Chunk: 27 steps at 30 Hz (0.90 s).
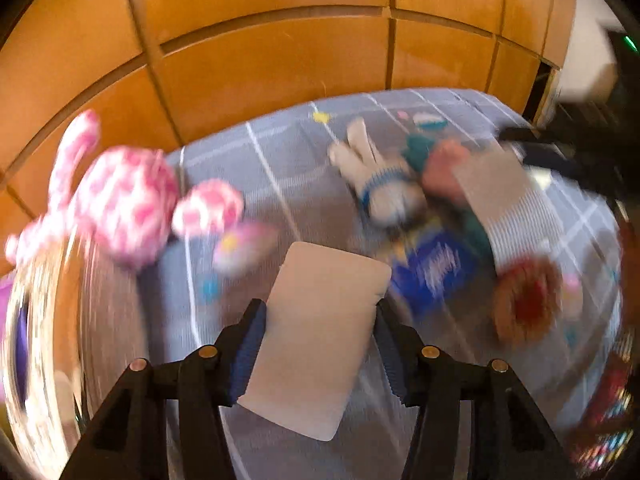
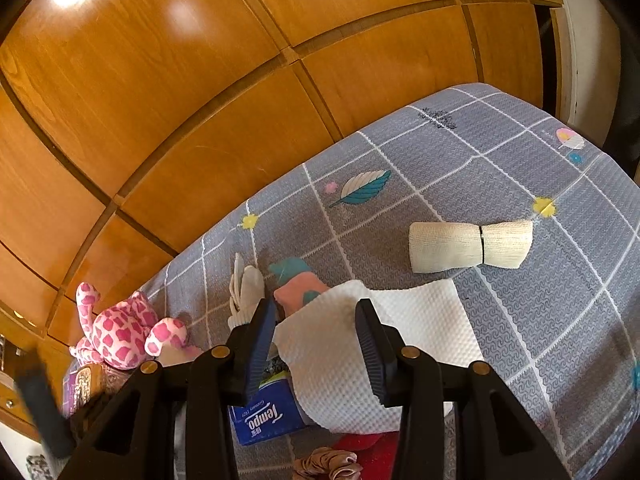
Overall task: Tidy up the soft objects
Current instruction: 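Carry the white block into the gold tray with the left gripper while the right grasps the white knit glove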
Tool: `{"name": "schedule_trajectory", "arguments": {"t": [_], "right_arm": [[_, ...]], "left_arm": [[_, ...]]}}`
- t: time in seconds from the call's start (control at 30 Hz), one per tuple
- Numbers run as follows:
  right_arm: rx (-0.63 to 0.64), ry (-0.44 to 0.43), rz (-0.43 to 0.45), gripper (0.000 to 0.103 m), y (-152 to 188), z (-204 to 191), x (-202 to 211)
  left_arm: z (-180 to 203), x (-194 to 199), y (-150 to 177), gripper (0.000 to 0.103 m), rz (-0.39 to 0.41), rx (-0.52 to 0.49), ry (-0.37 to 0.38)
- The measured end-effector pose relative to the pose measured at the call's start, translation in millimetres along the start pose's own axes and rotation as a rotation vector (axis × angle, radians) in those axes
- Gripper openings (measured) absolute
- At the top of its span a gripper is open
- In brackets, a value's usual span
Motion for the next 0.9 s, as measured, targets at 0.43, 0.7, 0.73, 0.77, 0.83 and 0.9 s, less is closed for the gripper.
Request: {"name": "schedule_trajectory", "arguments": {"t": [0.43, 0.7, 0.73, 0.77, 0.83, 0.9], "right_arm": [[0.250, -0.044, -0.121, 0.041, 22.8, -47.3, -22.1], [0.464, 0.000, -0.168, 0.041, 26.2, -94.5, -54.8], [0.494, 0.035, -0.190, 0.041, 24.7, -99.7, -67.0], [0.513, 0.075, -0.205, 0.041, 23.1, -102.4, -78.2], [0.550, 0.135, -0.259, 0.042, 22.4, -104.9, -104.2], [0.586, 0.230, -0.274, 0.045, 23.0, -104.4, -122.8]], "left_arm": [[9.1, 11.5, 97.7, 0.056, 0.109, -0.065, -0.090], [2.6, 11.3, 98.6, 0.055, 0.143, -0.034, -0.057], [1.8, 11.0, 98.3, 0.055, 0.144, -0.030, -0.051], [1.3, 11.3, 98.5, 0.055, 0.145, -0.026, -0.047], [1.0, 11.4, 99.1, 0.055, 0.147, -0.026, -0.043], [0.5, 11.8, 99.5, 0.055, 0.148, -0.023, -0.040]]}}
Point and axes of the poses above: each gripper's, at about its wrist camera, not at the fingertips, and x roughly against the way its jaws point, z to its right, y to its underside, the point moved 2 cm from there along -x, roughly the way its jaws point, and after that the axes turned 1 degree about -y, right-handed, at the moved point
